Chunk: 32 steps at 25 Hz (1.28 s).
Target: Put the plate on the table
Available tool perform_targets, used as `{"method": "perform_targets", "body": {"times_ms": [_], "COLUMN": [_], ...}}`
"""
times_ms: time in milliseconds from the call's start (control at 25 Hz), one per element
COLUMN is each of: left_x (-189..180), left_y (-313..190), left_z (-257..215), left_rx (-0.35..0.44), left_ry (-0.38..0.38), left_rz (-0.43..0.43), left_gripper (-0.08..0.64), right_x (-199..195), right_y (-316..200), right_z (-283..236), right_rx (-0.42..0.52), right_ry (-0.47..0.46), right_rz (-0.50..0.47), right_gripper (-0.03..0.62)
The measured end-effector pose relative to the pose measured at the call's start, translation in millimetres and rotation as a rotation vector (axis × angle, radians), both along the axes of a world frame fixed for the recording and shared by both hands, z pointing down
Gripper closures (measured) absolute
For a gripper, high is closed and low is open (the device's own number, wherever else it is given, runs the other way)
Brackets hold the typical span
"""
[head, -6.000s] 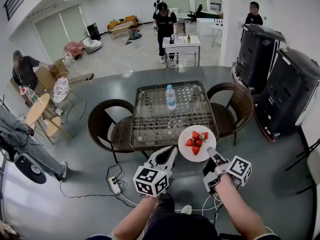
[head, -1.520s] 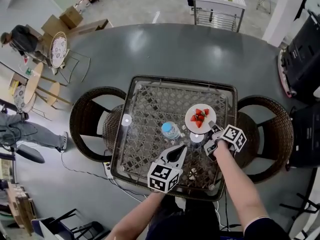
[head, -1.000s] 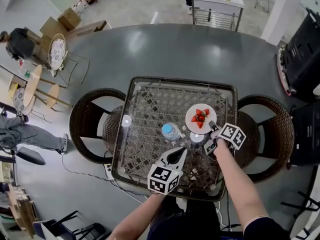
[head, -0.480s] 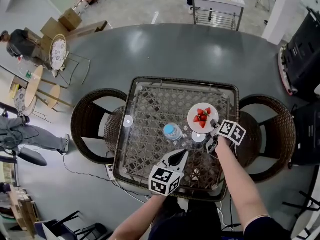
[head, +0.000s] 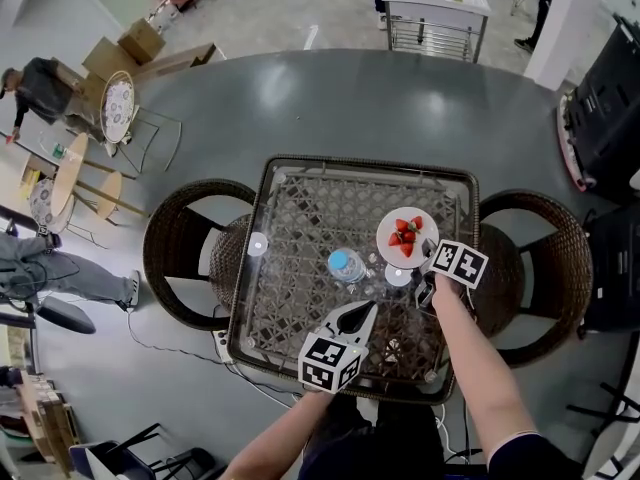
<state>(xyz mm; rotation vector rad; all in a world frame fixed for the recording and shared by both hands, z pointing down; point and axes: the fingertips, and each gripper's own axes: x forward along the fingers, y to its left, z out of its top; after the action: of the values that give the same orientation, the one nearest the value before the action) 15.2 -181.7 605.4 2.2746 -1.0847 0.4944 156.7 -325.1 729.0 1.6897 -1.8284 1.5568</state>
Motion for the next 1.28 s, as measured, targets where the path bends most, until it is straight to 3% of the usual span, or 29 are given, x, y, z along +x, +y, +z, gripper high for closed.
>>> {"method": "perform_targets", "body": {"times_ms": [240, 760, 880, 1120, 1280], "left_x": [1, -1, -2, 0, 2], "left_y": [3, 4, 3, 0, -3], "left_z": [0, 1, 2, -2, -12], "left_rx": [-0.007, -0.018, -0.016, -0.003, 0.018], "left_ry": [-0.004, -0.006, -0.004, 0.005, 0.013], "left_rz": [0.003, 0.011, 0.013, 0.024, 0.047], "left_gripper": [0.552, 0.552, 0.552, 0.552, 0.552], "right_x": [-1, -1, 4, 17, 12], "right_y": [-1, 0, -2, 0, 9], "right_z": [-3, -5, -5, -15, -46], "right_rx": [0.008, 0.000, 0.011, 0.042, 0.156], "right_ry": [0.107, 0.251, 0.301, 0.294, 0.254], "right_rz": [-0.041, -0.091, -0.104, -0.105, -0.162], "right_gripper": [0.511, 0.498, 0.471, 0.472, 0.495]}}
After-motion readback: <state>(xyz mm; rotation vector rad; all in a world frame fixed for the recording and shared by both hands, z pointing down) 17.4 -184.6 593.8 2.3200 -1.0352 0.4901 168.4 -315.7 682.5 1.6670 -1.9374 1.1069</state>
